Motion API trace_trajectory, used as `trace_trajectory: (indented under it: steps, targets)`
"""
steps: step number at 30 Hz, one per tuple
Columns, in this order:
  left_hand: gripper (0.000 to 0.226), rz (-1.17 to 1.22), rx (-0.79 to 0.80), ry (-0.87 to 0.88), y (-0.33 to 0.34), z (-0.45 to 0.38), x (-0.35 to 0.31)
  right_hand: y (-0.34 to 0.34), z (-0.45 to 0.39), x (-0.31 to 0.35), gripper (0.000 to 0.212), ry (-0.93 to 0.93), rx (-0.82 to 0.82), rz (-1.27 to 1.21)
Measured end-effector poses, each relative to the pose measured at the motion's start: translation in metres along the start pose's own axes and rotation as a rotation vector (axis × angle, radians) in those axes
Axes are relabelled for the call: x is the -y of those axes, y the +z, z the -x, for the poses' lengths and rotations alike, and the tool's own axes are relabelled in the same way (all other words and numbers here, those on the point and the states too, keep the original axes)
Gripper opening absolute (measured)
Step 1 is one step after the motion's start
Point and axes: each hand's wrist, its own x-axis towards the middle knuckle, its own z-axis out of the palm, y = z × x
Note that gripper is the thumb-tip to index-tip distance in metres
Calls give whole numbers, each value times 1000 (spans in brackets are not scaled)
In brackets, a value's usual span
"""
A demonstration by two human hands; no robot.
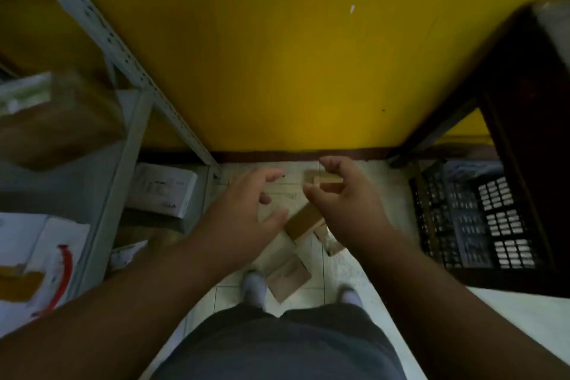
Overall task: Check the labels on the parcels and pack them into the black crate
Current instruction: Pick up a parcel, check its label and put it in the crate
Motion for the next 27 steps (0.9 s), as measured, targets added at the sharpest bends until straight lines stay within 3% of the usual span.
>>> trace_trajectory:
  steps: [7, 12, 20, 24, 27]
  targets:
    - [44, 49, 57, -47, 50, -77, 76, 50, -34, -74, 43, 221, -218, -74]
    - [46, 104, 41, -59, 129, -131, 130, 81, -84, -151, 44, 298, -215, -35]
    - [57, 63, 124, -212, 300, -199, 271, 166, -187, -359, 59, 769, -272, -142]
    - [60, -22, 171, -287, 389, -235, 357, 208, -230, -471, 38, 909, -127, -129]
    - [69, -88, 227, -272, 443, -252, 414, 235, -259, -531, 61, 1001, -94, -136]
